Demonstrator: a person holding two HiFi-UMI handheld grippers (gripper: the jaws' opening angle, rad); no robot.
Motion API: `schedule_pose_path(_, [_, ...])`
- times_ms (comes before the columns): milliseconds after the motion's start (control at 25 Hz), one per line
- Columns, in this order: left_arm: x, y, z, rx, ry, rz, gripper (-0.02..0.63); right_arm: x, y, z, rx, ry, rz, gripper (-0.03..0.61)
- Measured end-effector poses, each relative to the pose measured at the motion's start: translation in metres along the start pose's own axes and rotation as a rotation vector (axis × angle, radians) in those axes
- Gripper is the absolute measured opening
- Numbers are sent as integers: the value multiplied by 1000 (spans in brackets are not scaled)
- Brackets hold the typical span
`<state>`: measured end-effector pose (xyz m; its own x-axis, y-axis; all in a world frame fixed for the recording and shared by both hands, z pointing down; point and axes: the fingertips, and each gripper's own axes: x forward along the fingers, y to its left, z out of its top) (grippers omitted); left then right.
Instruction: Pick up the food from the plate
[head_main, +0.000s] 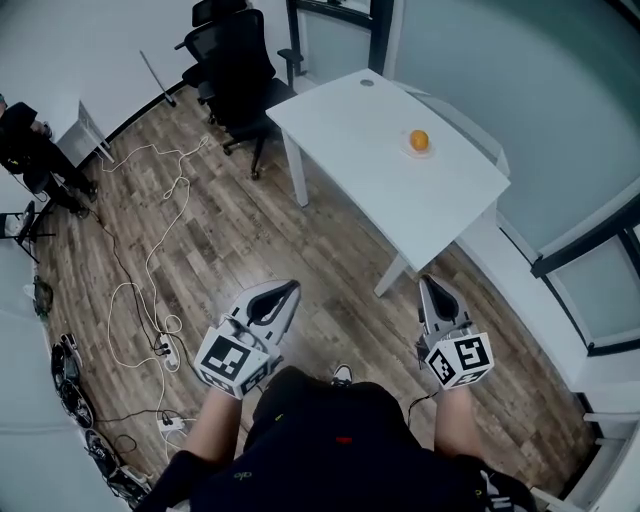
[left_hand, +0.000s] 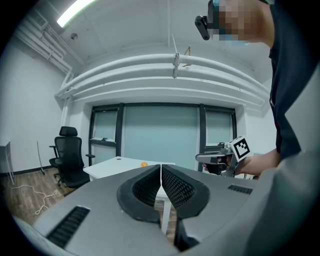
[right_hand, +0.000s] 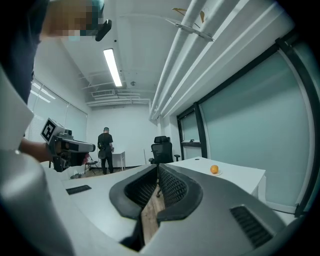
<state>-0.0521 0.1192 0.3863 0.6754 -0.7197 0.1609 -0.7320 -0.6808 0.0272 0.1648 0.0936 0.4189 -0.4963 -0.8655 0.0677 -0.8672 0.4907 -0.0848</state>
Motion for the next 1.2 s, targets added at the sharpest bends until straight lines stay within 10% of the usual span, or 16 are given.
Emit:
schedule_pose_path(480, [72, 45, 7, 13, -14, -43, 23, 56, -49, 2, 18, -4, -25, 29])
schedule_pose_path(1200, [186, 272, 24, -23, -19, -194, 23, 277, -70, 35, -29, 37, -167, 28])
